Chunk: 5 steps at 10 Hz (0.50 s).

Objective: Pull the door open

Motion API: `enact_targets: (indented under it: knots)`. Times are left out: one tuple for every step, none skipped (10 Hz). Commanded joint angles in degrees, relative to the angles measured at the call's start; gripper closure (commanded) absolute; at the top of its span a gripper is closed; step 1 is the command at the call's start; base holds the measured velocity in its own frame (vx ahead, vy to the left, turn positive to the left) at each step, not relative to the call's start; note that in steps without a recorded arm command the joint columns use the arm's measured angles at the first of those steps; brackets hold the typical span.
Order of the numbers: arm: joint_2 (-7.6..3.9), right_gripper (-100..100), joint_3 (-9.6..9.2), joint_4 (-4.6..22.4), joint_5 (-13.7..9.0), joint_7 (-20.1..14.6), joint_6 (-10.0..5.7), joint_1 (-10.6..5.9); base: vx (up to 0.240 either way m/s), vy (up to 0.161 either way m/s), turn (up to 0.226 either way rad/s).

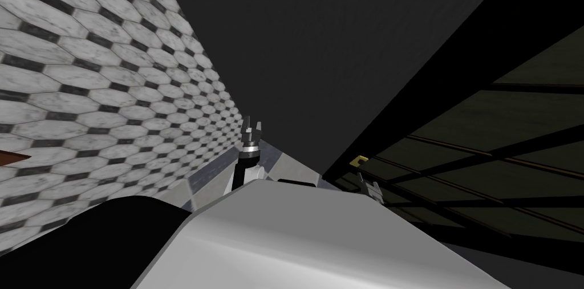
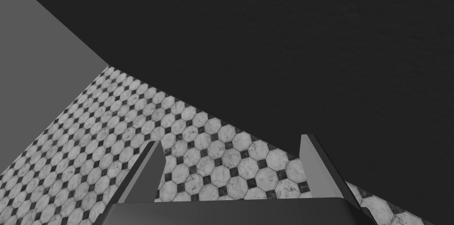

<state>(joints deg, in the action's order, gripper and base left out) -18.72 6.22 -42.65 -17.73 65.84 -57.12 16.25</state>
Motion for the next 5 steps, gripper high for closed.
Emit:
enact_targets:
  knots:
    - [-0.63, -100, 0.03, 1.3, 0.3, 2.8, -1.53, 0.53, 0.002, 0.07, -0.024]
    - [-0.94, -100, 0.08, 1.4, 0.5, 4.1, -1.98, 1.09, 0.001, 0.076, -0.015]
    - [-1.2, -100, 0.13, 1.4, 0.6, 5.1, -2.34, 1.56, 0.004, 0.073, -0.018]
    - [-1.41, -100, 0.16, 1.4, 0.7, 5.8, -2.64, 1.94, 0.004, 0.057, -0.014]
    - [-1.66, -100, 0.2, 1.5, 0.8, 6.7, -2.99, 2.39, 0.009, 0.049, -0.012]
